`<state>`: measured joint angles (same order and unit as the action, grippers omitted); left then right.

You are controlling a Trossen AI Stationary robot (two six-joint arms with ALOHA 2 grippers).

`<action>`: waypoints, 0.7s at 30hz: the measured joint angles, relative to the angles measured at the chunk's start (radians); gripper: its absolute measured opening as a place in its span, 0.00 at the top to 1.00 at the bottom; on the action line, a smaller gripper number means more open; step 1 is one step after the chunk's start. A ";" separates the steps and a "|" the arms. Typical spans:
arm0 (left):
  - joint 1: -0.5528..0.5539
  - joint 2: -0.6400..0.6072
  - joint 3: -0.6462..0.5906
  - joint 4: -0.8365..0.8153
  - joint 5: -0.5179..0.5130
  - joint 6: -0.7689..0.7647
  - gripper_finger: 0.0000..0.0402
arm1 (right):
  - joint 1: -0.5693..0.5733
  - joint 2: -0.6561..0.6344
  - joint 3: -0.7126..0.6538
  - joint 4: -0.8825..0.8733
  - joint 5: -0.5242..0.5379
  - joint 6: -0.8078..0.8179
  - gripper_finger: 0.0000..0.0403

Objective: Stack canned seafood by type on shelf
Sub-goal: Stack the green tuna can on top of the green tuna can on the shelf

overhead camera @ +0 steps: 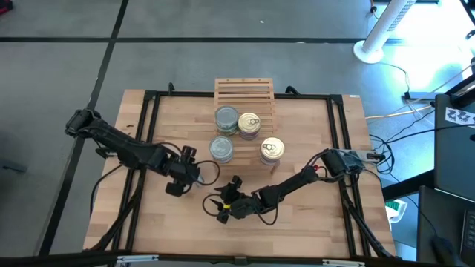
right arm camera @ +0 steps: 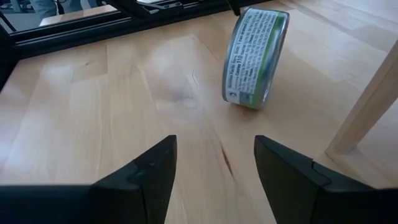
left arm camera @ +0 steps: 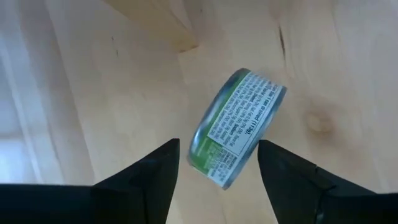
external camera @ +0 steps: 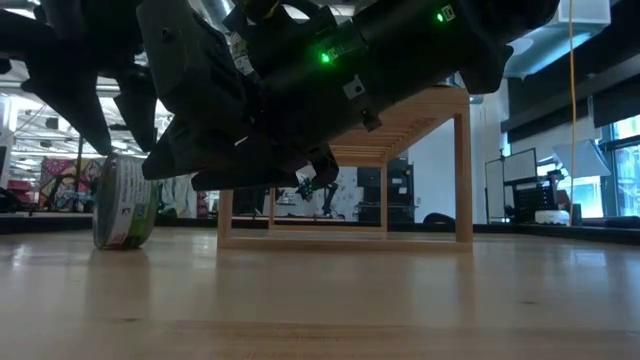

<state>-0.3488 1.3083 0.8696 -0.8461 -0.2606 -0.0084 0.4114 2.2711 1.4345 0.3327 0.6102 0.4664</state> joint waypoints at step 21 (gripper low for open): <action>0.063 0.000 0.000 0.048 0.128 0.084 0.47 | 0.000 0.000 0.000 -0.001 0.000 0.000 0.46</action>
<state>-0.2859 1.3087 0.8696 -0.7982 -0.1325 0.0752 0.4114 2.2711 1.4345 0.3313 0.6098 0.4664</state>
